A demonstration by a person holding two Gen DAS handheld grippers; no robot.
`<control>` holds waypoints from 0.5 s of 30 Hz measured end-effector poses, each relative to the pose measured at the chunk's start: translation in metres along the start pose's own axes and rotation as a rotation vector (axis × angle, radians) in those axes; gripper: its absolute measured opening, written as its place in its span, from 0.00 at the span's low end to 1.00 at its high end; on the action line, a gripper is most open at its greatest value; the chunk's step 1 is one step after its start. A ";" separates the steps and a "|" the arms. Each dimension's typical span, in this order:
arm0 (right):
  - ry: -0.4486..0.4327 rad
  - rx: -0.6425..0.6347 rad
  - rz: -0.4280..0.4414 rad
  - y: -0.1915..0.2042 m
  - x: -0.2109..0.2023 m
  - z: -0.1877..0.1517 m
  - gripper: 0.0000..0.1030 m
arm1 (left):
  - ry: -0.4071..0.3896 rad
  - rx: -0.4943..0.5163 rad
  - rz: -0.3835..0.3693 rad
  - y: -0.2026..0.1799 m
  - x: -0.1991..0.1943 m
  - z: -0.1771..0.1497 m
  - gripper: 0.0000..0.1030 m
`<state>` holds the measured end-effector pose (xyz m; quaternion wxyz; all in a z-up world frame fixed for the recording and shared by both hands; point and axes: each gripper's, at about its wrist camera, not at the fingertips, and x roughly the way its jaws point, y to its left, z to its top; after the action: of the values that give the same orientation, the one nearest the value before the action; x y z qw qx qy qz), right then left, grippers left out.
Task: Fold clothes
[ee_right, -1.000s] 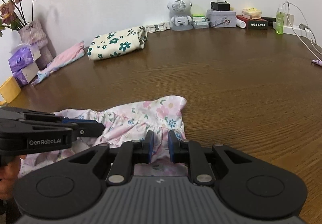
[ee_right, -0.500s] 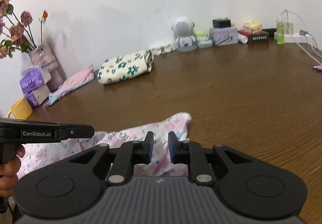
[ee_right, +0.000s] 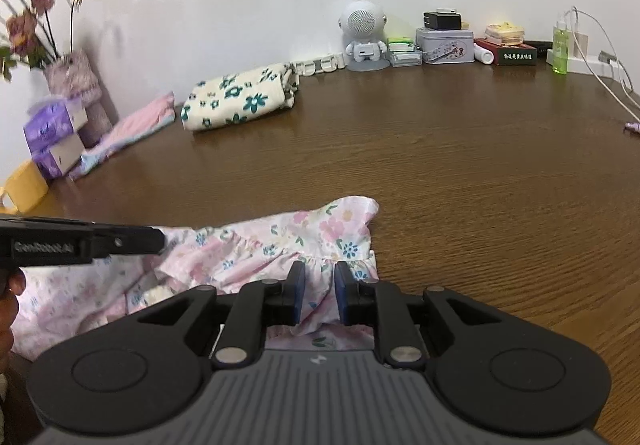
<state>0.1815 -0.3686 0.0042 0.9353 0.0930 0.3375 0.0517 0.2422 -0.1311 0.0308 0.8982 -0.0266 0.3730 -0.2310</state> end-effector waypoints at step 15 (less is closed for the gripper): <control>0.012 -0.035 -0.030 0.003 0.005 -0.003 0.16 | 0.072 0.039 0.031 0.009 0.014 -0.011 0.07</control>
<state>0.1836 -0.3641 -0.0005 0.9354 0.0715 0.3436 0.0443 0.2471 -0.1275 0.0112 0.8879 0.0052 0.4011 -0.2252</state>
